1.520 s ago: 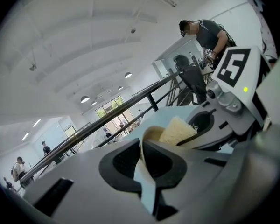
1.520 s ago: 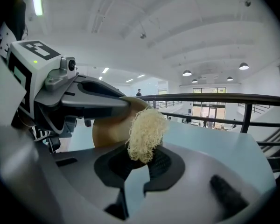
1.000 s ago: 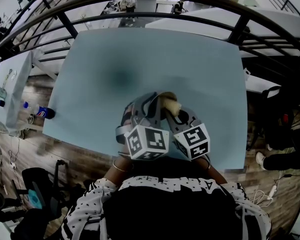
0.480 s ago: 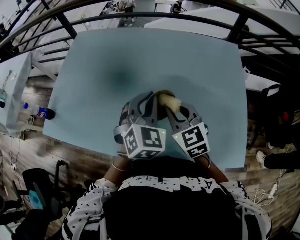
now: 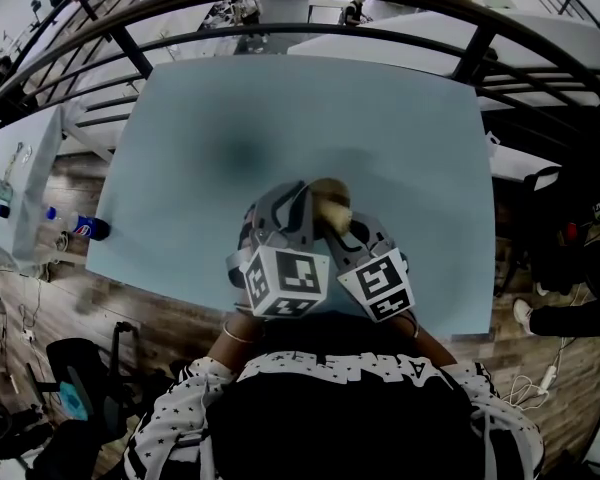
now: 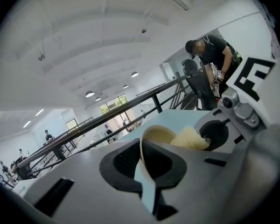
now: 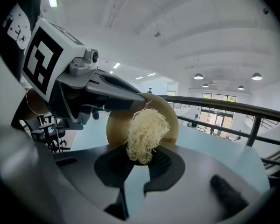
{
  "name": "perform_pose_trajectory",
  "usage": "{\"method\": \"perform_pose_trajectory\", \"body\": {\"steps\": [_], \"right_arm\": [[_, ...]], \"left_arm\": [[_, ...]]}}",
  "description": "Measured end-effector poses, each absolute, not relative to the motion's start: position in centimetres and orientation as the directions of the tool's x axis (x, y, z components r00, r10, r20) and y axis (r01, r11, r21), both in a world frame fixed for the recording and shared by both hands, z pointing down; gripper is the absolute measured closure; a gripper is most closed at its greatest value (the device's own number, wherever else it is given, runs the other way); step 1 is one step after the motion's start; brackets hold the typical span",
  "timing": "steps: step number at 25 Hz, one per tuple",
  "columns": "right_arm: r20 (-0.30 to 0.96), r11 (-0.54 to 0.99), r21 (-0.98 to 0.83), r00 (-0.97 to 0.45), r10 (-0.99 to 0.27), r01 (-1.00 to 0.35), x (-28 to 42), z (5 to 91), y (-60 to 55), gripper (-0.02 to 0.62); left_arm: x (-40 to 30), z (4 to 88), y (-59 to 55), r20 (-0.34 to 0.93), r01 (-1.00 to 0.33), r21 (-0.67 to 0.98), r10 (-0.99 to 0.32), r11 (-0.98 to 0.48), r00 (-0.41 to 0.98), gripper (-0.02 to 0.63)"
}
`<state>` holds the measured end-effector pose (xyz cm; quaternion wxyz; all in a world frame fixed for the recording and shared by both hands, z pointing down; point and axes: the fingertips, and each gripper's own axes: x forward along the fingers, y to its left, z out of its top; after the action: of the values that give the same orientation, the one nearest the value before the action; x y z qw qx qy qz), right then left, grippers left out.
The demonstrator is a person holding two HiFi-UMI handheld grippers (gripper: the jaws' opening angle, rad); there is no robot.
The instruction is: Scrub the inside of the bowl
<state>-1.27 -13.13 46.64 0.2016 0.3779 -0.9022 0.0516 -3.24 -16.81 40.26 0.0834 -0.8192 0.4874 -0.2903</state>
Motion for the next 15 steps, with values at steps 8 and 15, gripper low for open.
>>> {"method": "perform_pose_trajectory", "body": {"steps": [8, 15], "right_arm": [[0.372, 0.746, -0.006, -0.694, -0.617, -0.666, -3.2, 46.0, -11.9, 0.540], [0.299, 0.757, -0.118, -0.750, -0.590, -0.643, -4.0, 44.9, -11.2, 0.540]], "left_arm": [[-3.5, 40.0, -16.8, 0.386, -0.759, -0.415, -0.852, -0.502, 0.353, 0.583], [-3.6, 40.0, -16.7, 0.383, -0.758, -0.418, -0.854, -0.500, 0.351, 0.583]]}}
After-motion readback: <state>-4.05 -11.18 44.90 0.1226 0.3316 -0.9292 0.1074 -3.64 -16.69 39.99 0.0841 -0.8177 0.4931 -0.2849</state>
